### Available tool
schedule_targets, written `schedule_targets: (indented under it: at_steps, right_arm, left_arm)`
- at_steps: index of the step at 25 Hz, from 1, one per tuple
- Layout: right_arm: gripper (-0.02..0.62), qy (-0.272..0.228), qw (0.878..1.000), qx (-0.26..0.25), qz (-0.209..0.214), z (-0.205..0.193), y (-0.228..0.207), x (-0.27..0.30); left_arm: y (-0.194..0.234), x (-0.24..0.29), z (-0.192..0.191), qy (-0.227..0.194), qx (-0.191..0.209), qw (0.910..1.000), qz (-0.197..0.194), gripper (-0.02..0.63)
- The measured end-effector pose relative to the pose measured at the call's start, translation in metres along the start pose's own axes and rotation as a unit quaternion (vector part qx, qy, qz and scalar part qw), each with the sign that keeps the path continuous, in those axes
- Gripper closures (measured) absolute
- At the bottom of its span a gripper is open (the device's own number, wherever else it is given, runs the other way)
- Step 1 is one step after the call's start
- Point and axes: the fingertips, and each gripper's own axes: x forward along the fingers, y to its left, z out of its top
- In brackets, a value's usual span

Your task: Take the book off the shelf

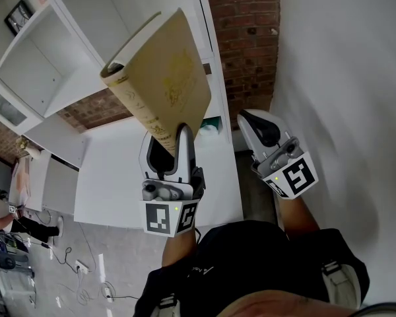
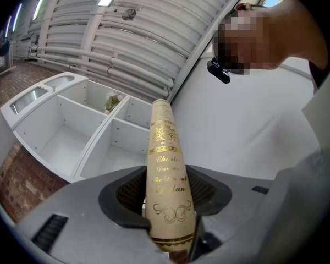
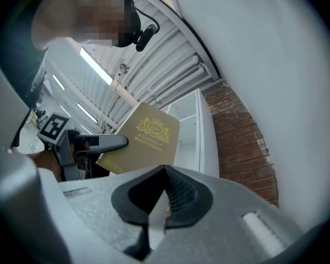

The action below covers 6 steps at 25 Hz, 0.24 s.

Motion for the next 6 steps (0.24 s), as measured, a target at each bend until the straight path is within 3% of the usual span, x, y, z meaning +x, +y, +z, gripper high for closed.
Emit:
schedule_targets:
  at_steps: [6]
  right_arm:
    - [0.595, 0.001, 1.0, -0.003, -0.003, 0.0042, -0.0033, -0.0013]
  left_arm:
    - [-0.0052, 0.0022, 0.0012, 0.0, -0.003, 1.0, -0.006, 0.419]
